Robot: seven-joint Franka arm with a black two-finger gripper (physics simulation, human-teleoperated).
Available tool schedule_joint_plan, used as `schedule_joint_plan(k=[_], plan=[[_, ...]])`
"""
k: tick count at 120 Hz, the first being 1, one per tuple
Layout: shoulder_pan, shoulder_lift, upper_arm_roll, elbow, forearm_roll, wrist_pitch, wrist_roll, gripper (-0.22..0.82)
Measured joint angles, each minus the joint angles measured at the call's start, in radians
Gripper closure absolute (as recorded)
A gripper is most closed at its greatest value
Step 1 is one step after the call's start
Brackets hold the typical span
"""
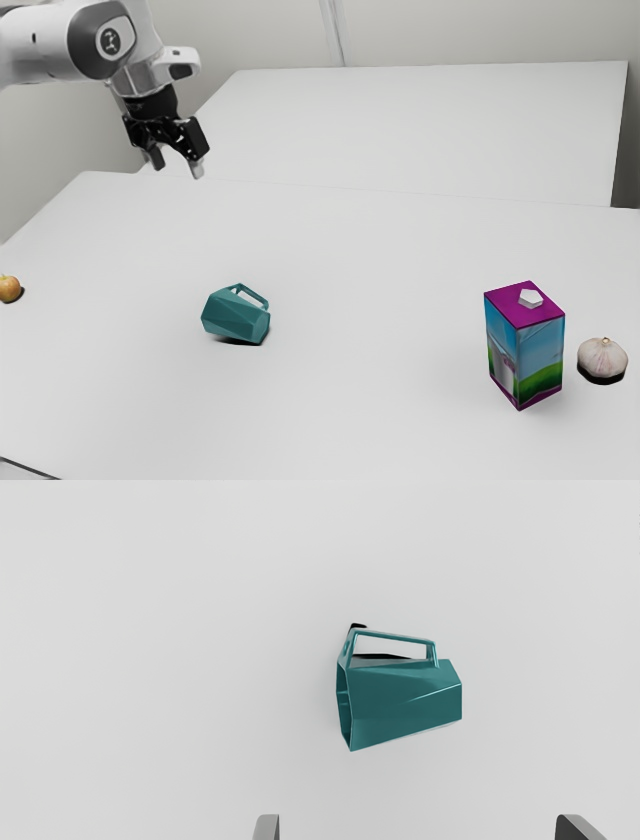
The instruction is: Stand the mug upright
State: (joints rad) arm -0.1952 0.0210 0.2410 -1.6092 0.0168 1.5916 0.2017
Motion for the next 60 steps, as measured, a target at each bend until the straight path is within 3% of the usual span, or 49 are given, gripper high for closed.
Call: schedule_joint_plan(k=[12,34,46,60], plan=[[-0.025,-0.001,0.025,-0.005,-0.009,0.016,0.01,0.0],[-0.157,-0.009,0.197,-0.116,-0.165,0.027,0.021,0.0],[-0.144,-0.006,0.224,-0.158,-0.255,0.028,0.031,0.0],[-0.107,-0.008,0.257,-0.304,-0.424,0.035,0.067,0.0]])
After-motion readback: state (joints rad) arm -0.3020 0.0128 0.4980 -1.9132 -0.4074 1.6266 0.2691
